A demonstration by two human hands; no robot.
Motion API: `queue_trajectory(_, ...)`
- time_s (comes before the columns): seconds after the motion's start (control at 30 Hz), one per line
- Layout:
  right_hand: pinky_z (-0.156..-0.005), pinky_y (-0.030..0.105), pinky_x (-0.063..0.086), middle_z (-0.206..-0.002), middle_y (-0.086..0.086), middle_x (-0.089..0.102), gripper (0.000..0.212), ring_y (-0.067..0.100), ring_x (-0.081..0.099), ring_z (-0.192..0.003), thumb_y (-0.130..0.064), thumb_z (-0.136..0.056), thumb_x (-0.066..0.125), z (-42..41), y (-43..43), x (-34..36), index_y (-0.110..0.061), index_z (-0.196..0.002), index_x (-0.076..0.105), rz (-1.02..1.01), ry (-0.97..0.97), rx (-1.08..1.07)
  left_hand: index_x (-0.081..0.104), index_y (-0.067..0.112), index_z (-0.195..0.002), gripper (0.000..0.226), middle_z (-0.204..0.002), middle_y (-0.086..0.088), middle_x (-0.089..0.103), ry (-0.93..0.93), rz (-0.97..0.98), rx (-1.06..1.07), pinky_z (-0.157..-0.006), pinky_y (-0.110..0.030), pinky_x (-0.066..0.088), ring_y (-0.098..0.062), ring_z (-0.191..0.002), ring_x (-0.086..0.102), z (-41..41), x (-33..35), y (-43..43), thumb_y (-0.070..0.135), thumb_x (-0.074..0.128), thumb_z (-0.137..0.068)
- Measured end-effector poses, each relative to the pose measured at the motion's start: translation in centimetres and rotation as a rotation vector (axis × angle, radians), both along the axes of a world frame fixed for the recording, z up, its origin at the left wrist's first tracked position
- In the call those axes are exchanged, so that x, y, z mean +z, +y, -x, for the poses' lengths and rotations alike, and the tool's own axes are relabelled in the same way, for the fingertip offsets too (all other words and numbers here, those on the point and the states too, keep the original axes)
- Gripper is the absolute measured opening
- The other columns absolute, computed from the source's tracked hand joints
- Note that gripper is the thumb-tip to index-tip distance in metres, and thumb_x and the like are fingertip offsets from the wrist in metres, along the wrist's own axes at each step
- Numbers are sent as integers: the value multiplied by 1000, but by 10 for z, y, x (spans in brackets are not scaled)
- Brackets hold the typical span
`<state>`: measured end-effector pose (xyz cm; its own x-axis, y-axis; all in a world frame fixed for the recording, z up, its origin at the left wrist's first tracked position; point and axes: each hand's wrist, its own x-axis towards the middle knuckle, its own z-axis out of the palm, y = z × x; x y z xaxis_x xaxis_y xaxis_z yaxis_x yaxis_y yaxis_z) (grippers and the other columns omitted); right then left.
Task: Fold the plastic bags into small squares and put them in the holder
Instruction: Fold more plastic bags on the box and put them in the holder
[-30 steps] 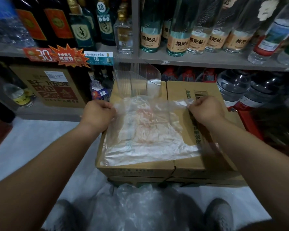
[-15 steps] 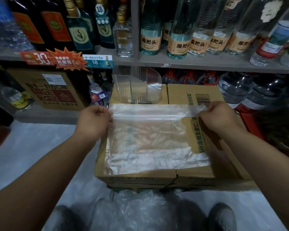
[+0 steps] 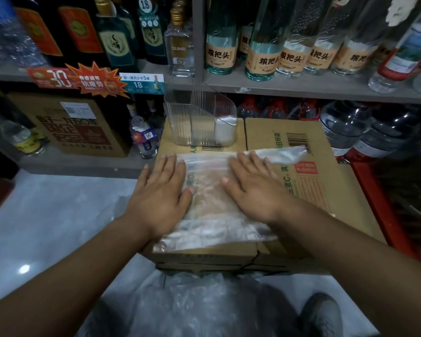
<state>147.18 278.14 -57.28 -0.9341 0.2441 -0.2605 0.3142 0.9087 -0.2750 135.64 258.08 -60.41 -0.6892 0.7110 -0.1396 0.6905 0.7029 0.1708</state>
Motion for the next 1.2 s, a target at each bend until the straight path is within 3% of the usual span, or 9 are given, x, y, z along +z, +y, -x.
queue_trajectory(0.17,-124,44,-13,-165,-10,-20,72,11,-22,-151,-67,-98,-1,-23,41,-5,-31,-160,-9,-53,-55,-110,-8,25,-162,70,-167,5,-24,-18,13,-2,-125,-43,-9,-10,-151,-26,4,-2,-1,59,11,-103)
queue_trajectory(0.33,-123,45,-14,-167,-11,-17,71,13,-21,-152,-69,-98,8,-35,53,-9,-36,-160,-4,-67,-27,-219,-20,34,-158,79,-164,6,-29,-70,-23,-5,-125,-44,-8,-12,-151,-28,4,2,-3,65,13,-93)
queue_trajectory(0.47,-123,42,-10,-168,-13,-6,64,11,-15,-153,-62,-102,25,-35,40,4,-38,-160,12,19,183,-248,-12,36,-160,78,-167,6,-25,-171,-109,32,-124,-43,-2,-10,-152,-23,4,7,-10,61,33,-101)
queue_trajectory(0.57,-121,38,-5,-168,-13,-2,62,10,-10,-153,-57,-104,27,-35,13,15,-36,-160,14,33,228,-197,-3,34,-161,78,-168,5,-21,-180,-307,100,-124,-41,-5,-10,-153,-20,-6,13,-14,56,42,-101)
queue_trajectory(0.7,-124,37,-9,-167,-6,-14,65,15,-19,-153,-55,-105,22,-44,-33,8,-30,-161,0,8,122,31,16,25,-160,69,-171,-1,-6,-49,-277,22,-125,-44,-5,-14,-156,-9,-27,22,-18,56,25,-100)
queue_trajectory(0.87,-122,37,-18,-163,-2,-31,69,15,-33,-148,-57,-103,8,-58,-35,-13,-25,-159,-16,-105,-11,101,0,19,-163,87,-169,-2,-14,-1,-49,-42,-125,-44,-12,-14,-154,-21,-49,3,-33,66,-2,-90)
queue_trajectory(1.03,-122,42,-19,-160,-4,-36,70,15,-38,-145,-62,-97,-3,-78,-7,-15,-29,-154,-26,-161,-40,52,-10,23,-162,90,-167,2,-23,17,14,-60,-125,-45,-9,-12,-152,-27,-42,-2,-35,70,-10,-86)
queue_trajectory(1.13,-122,44,-19,-164,-1,-28,73,18,-31,-149,-65,-98,-1,-89,11,-13,-28,-158,-19,-199,-36,-37,-19,29,-159,89,-165,1,-29,-3,23,-83,-126,-46,-8,-13,-151,-29,-42,1,-36,74,-12,-83)
queue_trajectory(1.2,-125,46,-4,-169,1,0,70,20,-7,-155,-63,-101,15,-95,13,-9,-27,-161,9,-203,108,-44,-20,35,-158,88,-164,2,-32,-63,-80,-103,-126,-46,-7,-12,-150,-30,-42,3,-40,78,-2,-84)
